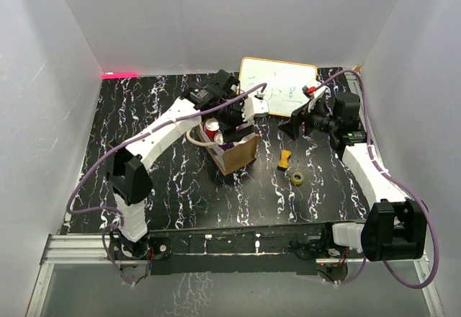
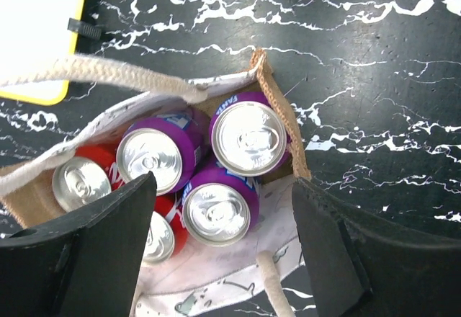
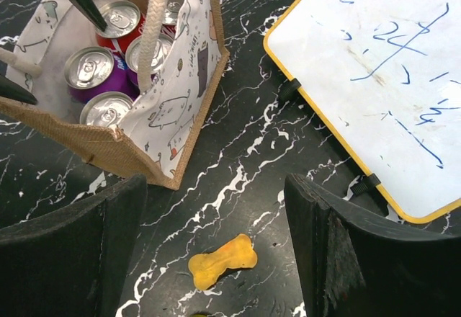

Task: Place the beverage into the canvas bag

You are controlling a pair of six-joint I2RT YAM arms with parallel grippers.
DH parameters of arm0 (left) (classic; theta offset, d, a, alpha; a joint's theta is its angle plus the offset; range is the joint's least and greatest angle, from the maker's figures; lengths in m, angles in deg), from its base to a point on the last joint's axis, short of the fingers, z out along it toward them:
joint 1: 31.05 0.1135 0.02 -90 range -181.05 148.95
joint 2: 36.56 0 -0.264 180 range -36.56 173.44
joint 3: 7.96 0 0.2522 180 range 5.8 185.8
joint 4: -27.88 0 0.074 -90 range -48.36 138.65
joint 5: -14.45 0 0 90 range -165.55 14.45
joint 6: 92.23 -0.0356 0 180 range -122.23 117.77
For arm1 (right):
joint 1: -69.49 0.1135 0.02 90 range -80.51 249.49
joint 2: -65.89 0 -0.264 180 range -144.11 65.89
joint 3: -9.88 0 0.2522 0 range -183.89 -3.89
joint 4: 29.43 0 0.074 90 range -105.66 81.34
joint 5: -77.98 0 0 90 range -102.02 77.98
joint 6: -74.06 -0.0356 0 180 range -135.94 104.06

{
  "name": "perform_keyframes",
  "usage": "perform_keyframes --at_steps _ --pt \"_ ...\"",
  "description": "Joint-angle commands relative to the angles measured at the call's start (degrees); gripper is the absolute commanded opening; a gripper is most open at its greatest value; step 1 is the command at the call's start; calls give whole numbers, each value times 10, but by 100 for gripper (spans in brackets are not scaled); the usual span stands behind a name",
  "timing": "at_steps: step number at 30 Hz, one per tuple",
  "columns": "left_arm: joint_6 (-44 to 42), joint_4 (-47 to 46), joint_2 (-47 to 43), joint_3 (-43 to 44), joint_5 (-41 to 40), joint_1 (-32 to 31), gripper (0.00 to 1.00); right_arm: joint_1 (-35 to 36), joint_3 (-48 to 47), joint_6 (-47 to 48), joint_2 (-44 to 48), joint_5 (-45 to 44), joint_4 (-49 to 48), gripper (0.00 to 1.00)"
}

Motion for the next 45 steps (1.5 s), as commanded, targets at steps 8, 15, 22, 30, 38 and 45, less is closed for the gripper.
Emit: perform_keyframes --at_steps 8,15,22,30,38,45 --pt "46 -154 -137 -146 -140 1 75 -28 -47 49 -3 -35 42 81" --pt "102 -208 -166 -156 -185 51 75 -31 -78 96 -23 -91 94 83" --pt "218 -289 -219 -201 -191 156 86 -31 -138 94 -53 -238 133 97" --pt "285 -361 -321 -288 -205 216 97 -31 -201 31 -102 -348 183 99" --pt "385 -424 -380 -357 -240 314 97 -31 -278 -46 -183 -352 215 99" --pt "447 -420 -386 -387 -284 388 97 -31 -324 -26 -205 -370 238 99"
